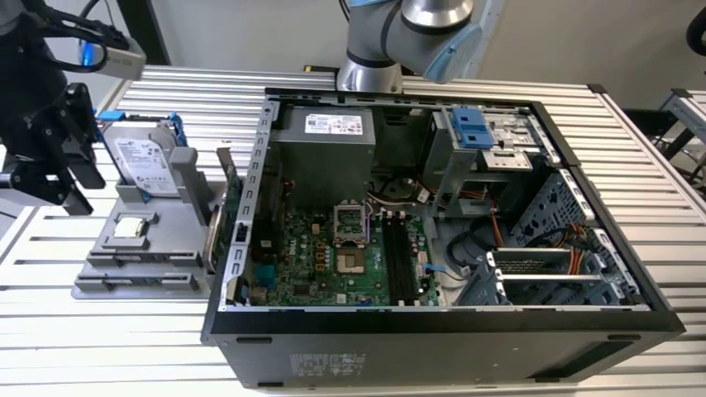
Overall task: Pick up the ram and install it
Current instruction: 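Pick up the ram and move it above insertion slot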
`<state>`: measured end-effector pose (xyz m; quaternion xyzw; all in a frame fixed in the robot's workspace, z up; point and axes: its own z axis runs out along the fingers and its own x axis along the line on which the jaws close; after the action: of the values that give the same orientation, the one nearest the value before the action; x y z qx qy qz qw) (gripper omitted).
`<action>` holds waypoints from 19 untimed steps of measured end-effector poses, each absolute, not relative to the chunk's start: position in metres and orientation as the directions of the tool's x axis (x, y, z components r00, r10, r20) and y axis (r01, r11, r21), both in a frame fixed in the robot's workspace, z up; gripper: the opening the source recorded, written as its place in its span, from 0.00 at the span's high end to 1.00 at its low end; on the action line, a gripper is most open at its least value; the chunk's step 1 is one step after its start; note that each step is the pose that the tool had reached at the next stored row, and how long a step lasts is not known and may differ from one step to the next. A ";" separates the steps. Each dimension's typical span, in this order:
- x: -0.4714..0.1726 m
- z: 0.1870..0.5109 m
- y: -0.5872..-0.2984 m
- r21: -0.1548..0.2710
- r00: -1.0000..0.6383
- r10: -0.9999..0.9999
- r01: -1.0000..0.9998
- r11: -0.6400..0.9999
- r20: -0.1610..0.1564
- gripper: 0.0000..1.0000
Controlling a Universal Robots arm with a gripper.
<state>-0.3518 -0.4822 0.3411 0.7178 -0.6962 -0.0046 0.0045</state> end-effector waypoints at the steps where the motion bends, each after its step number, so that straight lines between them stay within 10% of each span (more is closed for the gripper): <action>1: -0.352 0.340 -0.482 0.013 0.031 -1.000 -0.999 -0.031 0.000 0.00; 19: -0.352 0.321 -0.482 0.013 0.031 -1.000 -0.999 -0.031 0.000 0.00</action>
<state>-0.3517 -0.4823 0.3212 0.7179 -0.6961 -0.0046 0.0044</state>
